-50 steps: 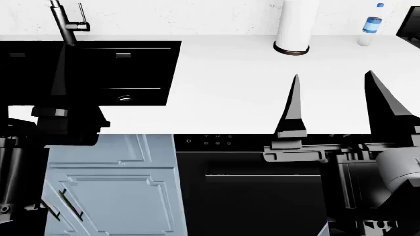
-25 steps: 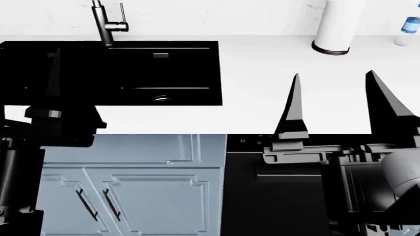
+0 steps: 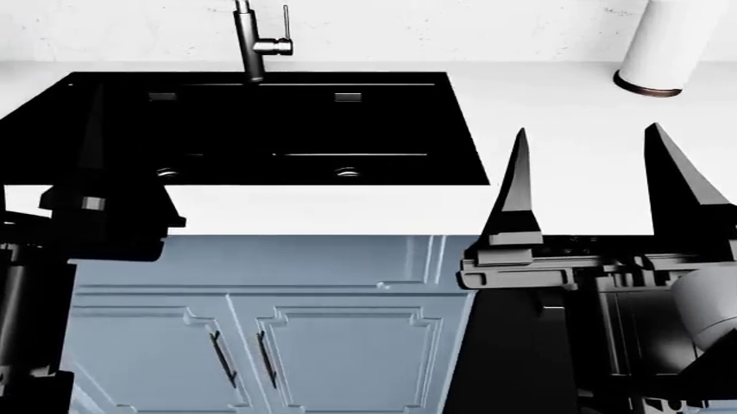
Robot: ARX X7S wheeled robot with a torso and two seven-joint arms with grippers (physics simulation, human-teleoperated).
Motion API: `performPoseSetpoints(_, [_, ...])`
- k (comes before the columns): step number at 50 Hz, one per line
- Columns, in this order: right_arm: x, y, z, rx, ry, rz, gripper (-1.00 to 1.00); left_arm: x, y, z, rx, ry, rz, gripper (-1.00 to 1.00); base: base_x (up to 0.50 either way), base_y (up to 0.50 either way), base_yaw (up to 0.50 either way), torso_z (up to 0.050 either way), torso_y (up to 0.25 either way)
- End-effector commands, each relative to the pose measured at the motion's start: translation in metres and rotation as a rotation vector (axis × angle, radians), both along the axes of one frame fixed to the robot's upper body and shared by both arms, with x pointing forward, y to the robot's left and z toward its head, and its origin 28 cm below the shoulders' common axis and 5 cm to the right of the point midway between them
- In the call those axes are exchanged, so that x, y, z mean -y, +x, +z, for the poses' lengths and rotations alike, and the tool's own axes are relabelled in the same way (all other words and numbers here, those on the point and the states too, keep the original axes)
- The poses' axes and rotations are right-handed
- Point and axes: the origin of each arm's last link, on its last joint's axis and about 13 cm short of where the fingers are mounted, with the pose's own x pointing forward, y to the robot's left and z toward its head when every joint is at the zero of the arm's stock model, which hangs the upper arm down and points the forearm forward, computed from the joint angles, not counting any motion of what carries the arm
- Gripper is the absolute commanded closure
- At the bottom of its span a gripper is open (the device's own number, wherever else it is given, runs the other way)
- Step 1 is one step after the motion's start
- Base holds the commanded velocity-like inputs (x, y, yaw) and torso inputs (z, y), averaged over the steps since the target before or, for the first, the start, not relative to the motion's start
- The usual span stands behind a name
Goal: Pick the honey bottle and canned food from the counter and place them in the cabinets closest to them.
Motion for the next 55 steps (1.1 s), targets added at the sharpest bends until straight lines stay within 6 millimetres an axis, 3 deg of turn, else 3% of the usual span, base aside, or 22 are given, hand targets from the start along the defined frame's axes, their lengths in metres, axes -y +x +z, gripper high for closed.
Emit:
performPoseSetpoints(1, [-0.0007,-0.0004,0.0,-0.001,-0.004,-0.001,-1.0,0.0002,-0.0008,0.0001,0.001,0.001,-0.004,-1.0,0.0,0.5,0.0,0.0,0.0])
performPoseSetpoints(55, [-0.0026,-0.0019,-0.0006,-0.008,-0.023,0.006,-1.0,0.0012,-0.0008,-0.001,0.001,0.015,-0.012,-1.0,0.05,0.5,0.0,0.0,0.0])
